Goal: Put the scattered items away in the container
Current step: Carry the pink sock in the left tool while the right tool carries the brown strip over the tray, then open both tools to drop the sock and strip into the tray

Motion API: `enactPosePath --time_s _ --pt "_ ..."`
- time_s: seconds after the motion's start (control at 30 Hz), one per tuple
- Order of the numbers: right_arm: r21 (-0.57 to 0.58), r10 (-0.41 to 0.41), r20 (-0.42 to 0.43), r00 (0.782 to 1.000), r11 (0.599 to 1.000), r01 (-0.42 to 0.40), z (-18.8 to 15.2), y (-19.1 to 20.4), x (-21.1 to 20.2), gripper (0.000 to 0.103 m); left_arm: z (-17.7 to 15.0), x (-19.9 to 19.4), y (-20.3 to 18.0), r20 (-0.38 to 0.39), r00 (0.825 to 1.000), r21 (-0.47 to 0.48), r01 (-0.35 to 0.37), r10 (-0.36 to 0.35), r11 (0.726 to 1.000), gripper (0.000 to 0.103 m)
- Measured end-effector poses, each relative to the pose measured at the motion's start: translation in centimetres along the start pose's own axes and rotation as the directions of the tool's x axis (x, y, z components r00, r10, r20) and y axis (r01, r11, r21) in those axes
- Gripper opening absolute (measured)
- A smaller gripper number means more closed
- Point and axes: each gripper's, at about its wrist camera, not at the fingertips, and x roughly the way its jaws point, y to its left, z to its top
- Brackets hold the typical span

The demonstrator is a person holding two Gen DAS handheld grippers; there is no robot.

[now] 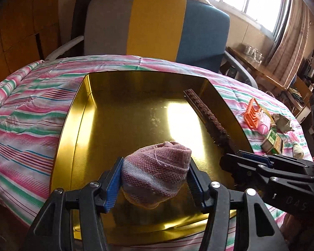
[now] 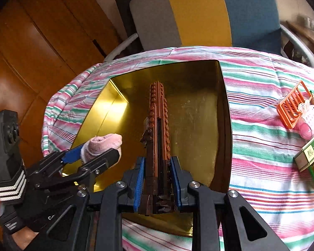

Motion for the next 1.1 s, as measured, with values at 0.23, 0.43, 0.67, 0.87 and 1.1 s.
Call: enactPosePath --time_s 0.23,0.43,0.67,0.87,1.1 --pt "-0.009 -0.079 -0.045 0.996 0.997 0.079 0.9 0.1 3.3 0.025 0.1 1.6 1.5 -0.036 0.997 -0.018 -0.075 0.074 0.997 0.058" --pt "-0.024 -0.105 -0.073 0.992 0.994 0.104 0.8 0.4 4.6 0.025 0.0 2.6 2.4 -0.065 0.993 -0.04 -0.102 0.099 0.994 0.058" --pt "-0.025 -0.116 -0.071 0.991 0.993 0.114 0.5 0.5 4.8 0.027 0.0 2.8 2.8 -0.086 0.991 -0.051 -0.103 0.099 0.993 0.059" --pt "-0.022 -0.117 -0.062 0.991 0.993 0.115 0.1 0.5 4.2 0.027 -0.1 3.0 3.0 -0.105 0.989 -0.066 -0.11 0.103 0.992 0.061" --pt "-0.036 -0.131 -0.033 0.991 0.991 0.13 -0.4 0.9 3.0 0.032 -0.3 1.9 3.2 -0.075 0.993 -0.087 -0.1 0.094 0.991 0.062"
